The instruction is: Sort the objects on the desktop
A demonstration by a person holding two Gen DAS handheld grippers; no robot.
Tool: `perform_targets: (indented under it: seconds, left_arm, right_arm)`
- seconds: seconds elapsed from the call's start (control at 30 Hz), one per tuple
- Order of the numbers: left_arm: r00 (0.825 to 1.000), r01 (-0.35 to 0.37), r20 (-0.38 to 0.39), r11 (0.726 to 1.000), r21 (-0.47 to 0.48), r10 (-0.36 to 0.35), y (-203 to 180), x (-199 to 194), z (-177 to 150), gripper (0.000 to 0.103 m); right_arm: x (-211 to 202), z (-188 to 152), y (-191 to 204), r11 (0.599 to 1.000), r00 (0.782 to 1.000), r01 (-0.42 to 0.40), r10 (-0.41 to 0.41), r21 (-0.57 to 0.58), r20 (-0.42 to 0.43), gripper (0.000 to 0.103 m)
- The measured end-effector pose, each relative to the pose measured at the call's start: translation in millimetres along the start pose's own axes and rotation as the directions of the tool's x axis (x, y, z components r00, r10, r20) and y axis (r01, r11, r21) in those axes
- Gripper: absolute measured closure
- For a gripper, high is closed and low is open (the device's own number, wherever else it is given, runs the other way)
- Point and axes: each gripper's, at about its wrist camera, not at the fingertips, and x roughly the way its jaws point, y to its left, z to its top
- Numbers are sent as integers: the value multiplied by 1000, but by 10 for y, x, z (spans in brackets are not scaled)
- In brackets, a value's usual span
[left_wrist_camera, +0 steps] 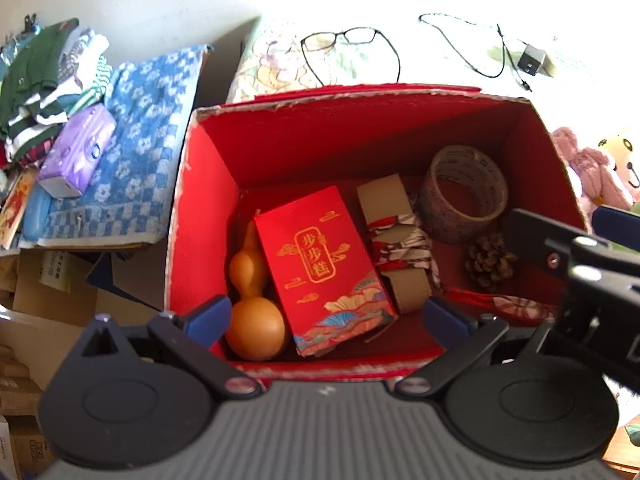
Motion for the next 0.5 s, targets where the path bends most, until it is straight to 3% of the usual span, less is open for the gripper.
perform_targets:
  seconds: [0.17,0.5]
  left_arm:
    - [998,48,-42,998,-29,-49,140,170,106,1]
    - [997,28,-77,999,-17,-30,203,435,213,1]
  right_arm:
    - [149,82,41,999,999,33,-33,7,-15,27]
    - [436,171,92,998,994,68,-67,8,-87,23]
